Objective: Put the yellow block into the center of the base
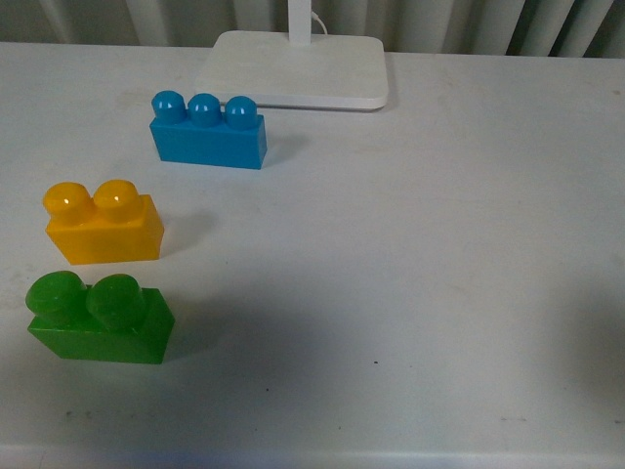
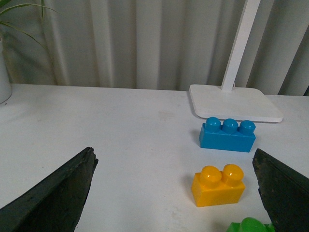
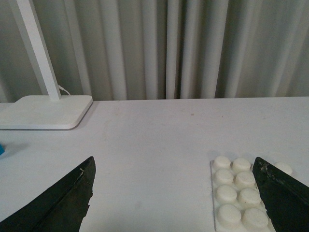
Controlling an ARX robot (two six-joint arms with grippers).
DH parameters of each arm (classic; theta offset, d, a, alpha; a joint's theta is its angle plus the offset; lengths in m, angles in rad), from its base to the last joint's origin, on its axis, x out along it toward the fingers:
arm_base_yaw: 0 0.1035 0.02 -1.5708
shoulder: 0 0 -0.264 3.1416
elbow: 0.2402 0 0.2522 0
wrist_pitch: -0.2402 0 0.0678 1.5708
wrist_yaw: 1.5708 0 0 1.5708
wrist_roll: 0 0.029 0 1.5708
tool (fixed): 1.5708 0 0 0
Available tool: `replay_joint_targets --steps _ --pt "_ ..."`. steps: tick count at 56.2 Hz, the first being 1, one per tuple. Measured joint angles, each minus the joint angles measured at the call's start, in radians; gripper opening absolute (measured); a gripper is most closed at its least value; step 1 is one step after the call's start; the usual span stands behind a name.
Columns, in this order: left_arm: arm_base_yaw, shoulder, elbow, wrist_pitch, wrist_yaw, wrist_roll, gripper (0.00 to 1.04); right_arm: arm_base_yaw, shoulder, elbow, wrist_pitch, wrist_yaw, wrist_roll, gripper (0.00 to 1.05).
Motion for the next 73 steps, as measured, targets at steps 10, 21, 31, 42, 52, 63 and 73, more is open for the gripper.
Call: replay_joint_targets --steps 10,21,31,42,52,63,73 --pt "0.000 0.000 0.000 0.000 0.000 0.000 0.98 0.000 0.000 0.000 0.000 0.000 0.000 0.96" --pt "0.000 0.000 0.000 0.000 0.000 0.000 0.98 0.000 0.000 0.000 0.000 0.000 0.000 0.96" --pt "0.000 0.000 0.000 0.000 0.000 0.000 0.98 0.000 0.000 0.000 0.000 0.000 0.000 0.96" --pt "0.000 0.000 0.000 0.000 0.000 0.000 0.98 0.000 0.000 0.000 0.000 0.000 0.000 0.96" --pt "0.000 0.000 0.000 0.000 0.000 0.000 0.98 0.000 0.000 0.000 0.000 0.000 0.000 0.96" --pt "0.000 0.000 0.000 0.000 0.000 0.000 0.98 0.000 0.000 0.000 0.000 0.000 0.000 0.96" --pt "0.000 0.000 0.000 0.000 0.000 0.000 0.98 -0.166 0.216 0.089 -0.081 -0.207 -0.055 0.96"
